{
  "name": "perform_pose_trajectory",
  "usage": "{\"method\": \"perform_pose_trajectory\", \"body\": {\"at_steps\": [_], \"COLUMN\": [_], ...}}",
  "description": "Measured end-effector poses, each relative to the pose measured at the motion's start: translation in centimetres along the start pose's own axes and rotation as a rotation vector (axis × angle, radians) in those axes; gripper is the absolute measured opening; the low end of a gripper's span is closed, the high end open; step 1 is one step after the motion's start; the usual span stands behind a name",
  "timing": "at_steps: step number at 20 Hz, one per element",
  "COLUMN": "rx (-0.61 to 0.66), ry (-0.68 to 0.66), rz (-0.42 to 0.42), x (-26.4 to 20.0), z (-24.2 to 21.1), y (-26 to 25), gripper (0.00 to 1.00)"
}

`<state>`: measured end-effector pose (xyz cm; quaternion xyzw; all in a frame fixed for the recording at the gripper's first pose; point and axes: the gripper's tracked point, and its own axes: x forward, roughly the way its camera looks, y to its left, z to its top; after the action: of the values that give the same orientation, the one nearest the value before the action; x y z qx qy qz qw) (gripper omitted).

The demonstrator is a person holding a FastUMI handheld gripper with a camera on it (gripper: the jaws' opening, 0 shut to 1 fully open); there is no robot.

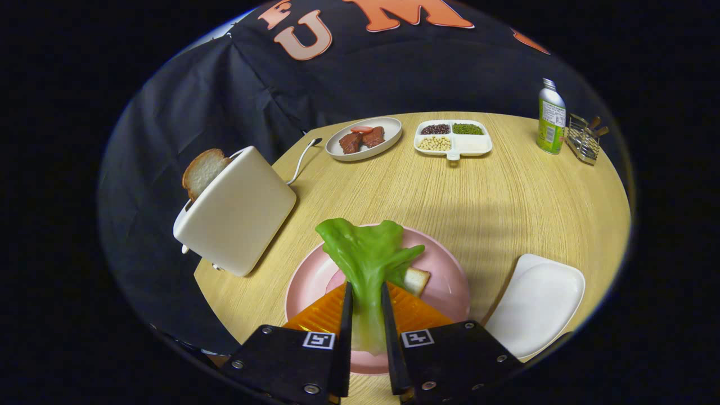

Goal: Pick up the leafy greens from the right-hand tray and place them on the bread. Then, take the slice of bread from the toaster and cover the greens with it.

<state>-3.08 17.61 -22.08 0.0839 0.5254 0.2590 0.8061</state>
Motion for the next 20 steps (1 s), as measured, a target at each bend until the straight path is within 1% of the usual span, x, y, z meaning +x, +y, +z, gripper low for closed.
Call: {"method": "perform_pose_trajectory", "body": {"at_steps": [1, 2, 3, 5, 7, 9, 11, 13, 16, 20], "rx": [-0.015, -0.028, -0.040, -0.057, -0.063, -0.088, -0.143, -0.169, -0.174, -0.175], "ry": [0.015, 0.022, 0.020, 0.002, -0.013, -0.007, 0.005, 0.015, -0.013, -0.055], "rz": [-0.005, -0.013, -0.022, -0.042, -0.082, -0.116, -0.150, -0.167, -0.194, -0.208], "x": [0.2, 0.5, 0.6, 0.5, 0.5, 0.7, 0.9, 0.9, 0.1, -1.8], "z": [-0.5, -0.6, -0.6, -0.1, 0.5, 0.6, 0.3, 0.3, 1.8, 4.6], "y": [0.2, 0.3, 0.4, 0.3, -0.1, -0.1, -0.2, -0.2, -0.1, 1.3], "gripper": [0.35, 0.38, 0.44, 0.48, 0.52, 0.56, 0.59, 0.61, 0.63, 0.68]}}
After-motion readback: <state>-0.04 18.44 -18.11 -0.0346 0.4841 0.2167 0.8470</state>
